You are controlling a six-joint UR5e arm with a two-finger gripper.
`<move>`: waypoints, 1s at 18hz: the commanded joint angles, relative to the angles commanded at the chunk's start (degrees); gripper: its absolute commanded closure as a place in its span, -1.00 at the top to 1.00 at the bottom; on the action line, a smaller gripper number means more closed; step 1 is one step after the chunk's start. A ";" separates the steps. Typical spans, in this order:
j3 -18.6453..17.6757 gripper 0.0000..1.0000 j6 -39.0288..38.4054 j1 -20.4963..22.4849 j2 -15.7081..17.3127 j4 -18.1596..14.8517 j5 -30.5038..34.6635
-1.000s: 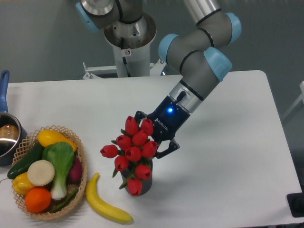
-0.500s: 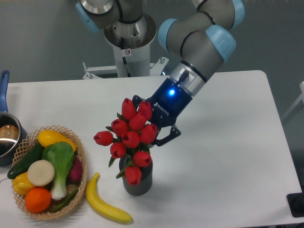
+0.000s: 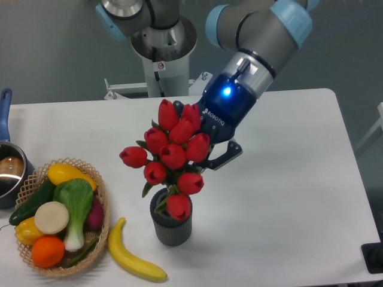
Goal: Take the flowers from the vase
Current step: 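Lift the gripped tulips straight up out of the gray vase, then carry the tulip bunch up and away from the vase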
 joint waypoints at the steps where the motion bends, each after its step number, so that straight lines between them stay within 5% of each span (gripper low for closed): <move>1: 0.61 -0.01 -1.05 0.00 0.00 0.00 -0.26; 6: 0.80 -0.01 -2.03 2.54 1.58 0.00 -0.53; 13: -0.70 -0.01 -1.15 13.08 2.90 -0.09 0.96; 18: -3.15 -0.02 5.25 16.35 2.46 -0.18 7.11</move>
